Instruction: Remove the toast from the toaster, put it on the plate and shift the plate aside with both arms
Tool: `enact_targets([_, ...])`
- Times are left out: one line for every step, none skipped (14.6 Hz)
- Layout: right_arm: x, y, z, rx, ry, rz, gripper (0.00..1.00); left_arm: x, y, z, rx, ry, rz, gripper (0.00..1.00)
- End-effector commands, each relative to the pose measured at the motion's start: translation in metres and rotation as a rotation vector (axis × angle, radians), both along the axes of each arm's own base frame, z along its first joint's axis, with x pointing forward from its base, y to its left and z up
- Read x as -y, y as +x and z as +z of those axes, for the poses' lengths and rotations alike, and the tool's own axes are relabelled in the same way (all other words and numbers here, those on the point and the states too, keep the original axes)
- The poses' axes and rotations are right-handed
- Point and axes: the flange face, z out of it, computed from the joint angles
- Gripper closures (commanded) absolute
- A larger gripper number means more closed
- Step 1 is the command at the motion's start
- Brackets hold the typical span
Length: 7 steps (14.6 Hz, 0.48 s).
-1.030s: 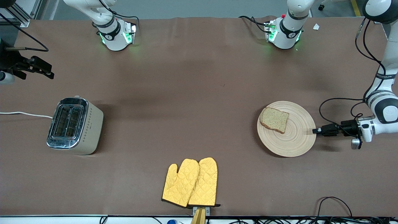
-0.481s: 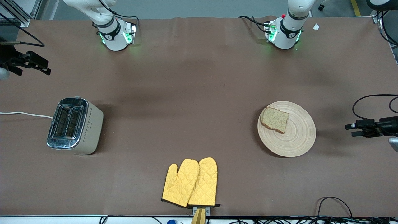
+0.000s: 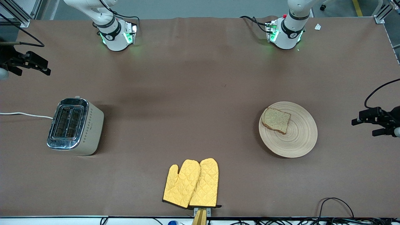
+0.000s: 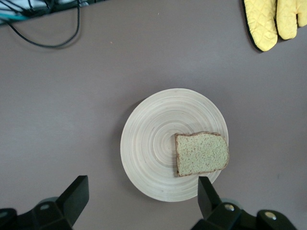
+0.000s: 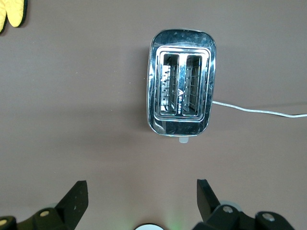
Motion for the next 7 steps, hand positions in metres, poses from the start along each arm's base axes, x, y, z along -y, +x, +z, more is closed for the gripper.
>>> enact_targets([0.0,-0.003,0.002,-0.003,0.015,-0.008,0.0,0.035,-0.025,0.03,-0.056,0.1,0.053,0.0])
enact_targets([-0.001,-0.003,0.002,-0.003,0.015,-0.009,0.0,0.048,-0.033,0.045,-0.063,0.114,0.101,0.0])
enact_targets([-0.001,-0.002,0.001,-0.004,0.015,-0.008,0.0,0.06,-0.039,0.058,-0.053,0.123,0.134,0.0])
enact_targets([-0.001,-0.003,0.002,-0.003,0.015,-0.008,0.0,0.077,-0.044,0.069,-0.044,0.127,0.153,0.0])
enact_targets([0.0,-0.003,0.002,-0.003,0.015,-0.009,0.0,0.087,-0.05,0.078,-0.041,0.133,0.175,0.0])
enact_targets([0.0,-0.002,0.001,-0.004,0.015,-0.008,0.0,0.09,-0.052,0.082,-0.038,0.136,0.199,0.0])
enact_targets([0.001,-0.002,0.001,-0.004,0.015,-0.009,0.0,0.09,-0.054,0.086,-0.034,0.142,0.211,0.0])
